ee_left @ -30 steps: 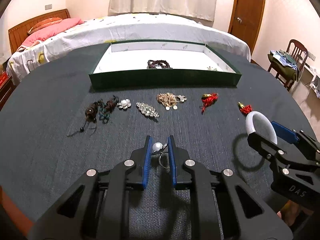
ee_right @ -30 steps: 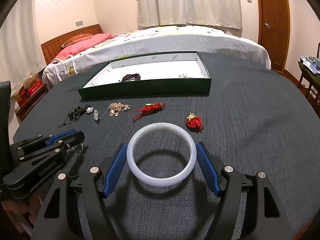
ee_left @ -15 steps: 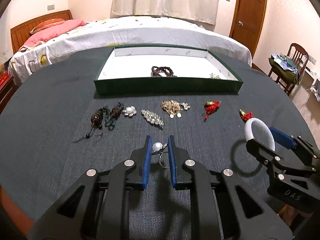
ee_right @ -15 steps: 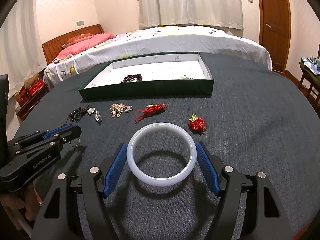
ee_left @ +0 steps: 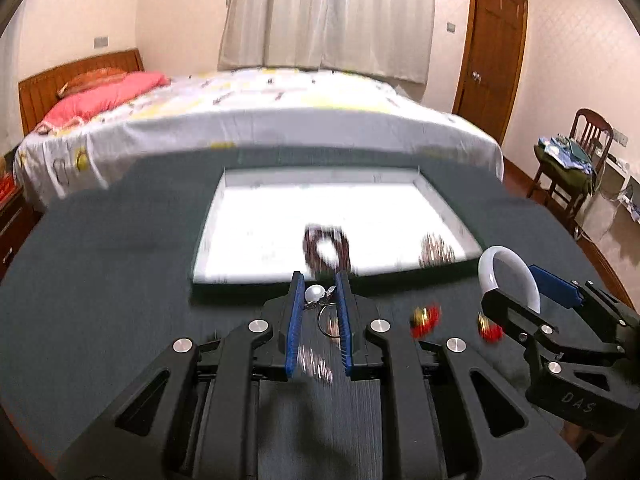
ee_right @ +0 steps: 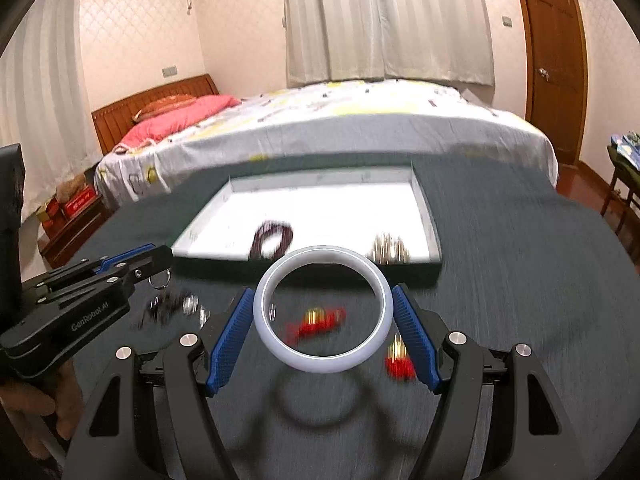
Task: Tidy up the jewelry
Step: 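Carry the ring and bangle into the box and open both tools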
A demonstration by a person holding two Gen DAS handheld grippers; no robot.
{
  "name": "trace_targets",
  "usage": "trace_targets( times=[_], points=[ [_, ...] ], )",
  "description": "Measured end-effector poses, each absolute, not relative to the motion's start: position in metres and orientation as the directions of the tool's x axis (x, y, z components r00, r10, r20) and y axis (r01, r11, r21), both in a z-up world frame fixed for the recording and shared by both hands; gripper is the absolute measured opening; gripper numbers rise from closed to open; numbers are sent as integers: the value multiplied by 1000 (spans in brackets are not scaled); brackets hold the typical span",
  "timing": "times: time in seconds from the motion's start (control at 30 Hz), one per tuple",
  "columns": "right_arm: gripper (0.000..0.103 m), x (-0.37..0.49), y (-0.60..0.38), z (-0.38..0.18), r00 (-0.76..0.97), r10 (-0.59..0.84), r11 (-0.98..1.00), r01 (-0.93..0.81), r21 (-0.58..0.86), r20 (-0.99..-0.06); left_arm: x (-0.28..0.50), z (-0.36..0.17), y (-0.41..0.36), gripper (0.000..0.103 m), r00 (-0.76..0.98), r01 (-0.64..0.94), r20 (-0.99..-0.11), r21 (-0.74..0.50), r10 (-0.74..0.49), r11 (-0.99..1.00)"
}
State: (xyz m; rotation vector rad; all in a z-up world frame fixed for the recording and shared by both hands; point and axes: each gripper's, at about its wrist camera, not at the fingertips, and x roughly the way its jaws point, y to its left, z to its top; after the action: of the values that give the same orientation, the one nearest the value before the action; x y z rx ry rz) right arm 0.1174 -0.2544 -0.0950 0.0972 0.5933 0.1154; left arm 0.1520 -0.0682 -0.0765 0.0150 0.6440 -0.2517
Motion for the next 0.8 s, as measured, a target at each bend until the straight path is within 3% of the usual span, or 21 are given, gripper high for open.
trace_targets(
  times=[0.33,0.8],
  points=[
    [68,223,-260,-79,845,104,994,-66,91,-524,255,-66,-80,16,803,211,-565,-29,-190,977],
    [68,333,-268,-138,679,69,997,-14,81,-731,372,-127,-83,16,655,182,-743,-19,-136,983]
  ],
)
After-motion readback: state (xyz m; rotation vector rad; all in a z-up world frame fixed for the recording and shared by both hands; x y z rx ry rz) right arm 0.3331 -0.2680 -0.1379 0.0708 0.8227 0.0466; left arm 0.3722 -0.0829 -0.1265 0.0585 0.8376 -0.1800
